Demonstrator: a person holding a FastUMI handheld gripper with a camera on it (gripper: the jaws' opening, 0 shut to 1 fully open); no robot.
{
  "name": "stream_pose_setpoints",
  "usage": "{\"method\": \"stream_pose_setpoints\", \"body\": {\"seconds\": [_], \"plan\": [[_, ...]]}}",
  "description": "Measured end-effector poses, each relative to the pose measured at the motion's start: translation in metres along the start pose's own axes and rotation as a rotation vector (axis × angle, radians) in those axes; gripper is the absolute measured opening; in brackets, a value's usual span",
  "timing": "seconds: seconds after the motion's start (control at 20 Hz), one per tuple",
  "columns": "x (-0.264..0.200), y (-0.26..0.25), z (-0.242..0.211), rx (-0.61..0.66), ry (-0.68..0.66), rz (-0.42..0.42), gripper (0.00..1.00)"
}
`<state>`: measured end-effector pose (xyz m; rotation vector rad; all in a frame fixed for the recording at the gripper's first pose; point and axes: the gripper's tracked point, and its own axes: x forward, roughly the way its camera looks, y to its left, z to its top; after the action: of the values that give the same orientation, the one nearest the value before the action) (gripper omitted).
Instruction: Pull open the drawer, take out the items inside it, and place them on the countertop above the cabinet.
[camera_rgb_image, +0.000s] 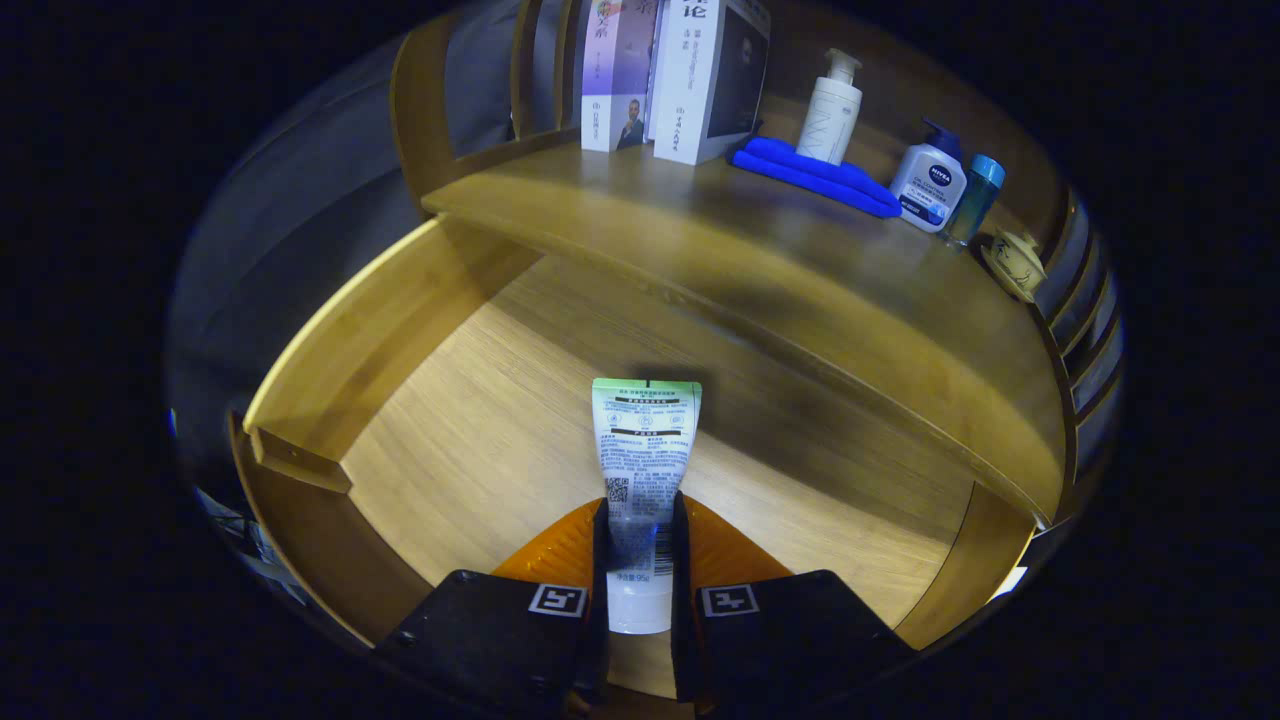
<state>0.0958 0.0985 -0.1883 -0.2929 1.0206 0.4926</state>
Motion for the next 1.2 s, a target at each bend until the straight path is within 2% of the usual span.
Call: {"method": "stream_pose_setpoints", "body": {"seconds": [0.3, 0.7, 0.85, 1.2], "plan": [[-0.04, 0.001, 0.032, 0.068, -0.091, 0.047, 0.27], [-0.06, 0.012, 0.021, 0.098, -0.081, 0.122, 0.27], [-0.072, 0.015, 0.03, 0.095, -0.126, 0.136, 0.27], [-0.079, -0.02, 0.072, 0.191, -0.201, 0.078, 0.27]]}}
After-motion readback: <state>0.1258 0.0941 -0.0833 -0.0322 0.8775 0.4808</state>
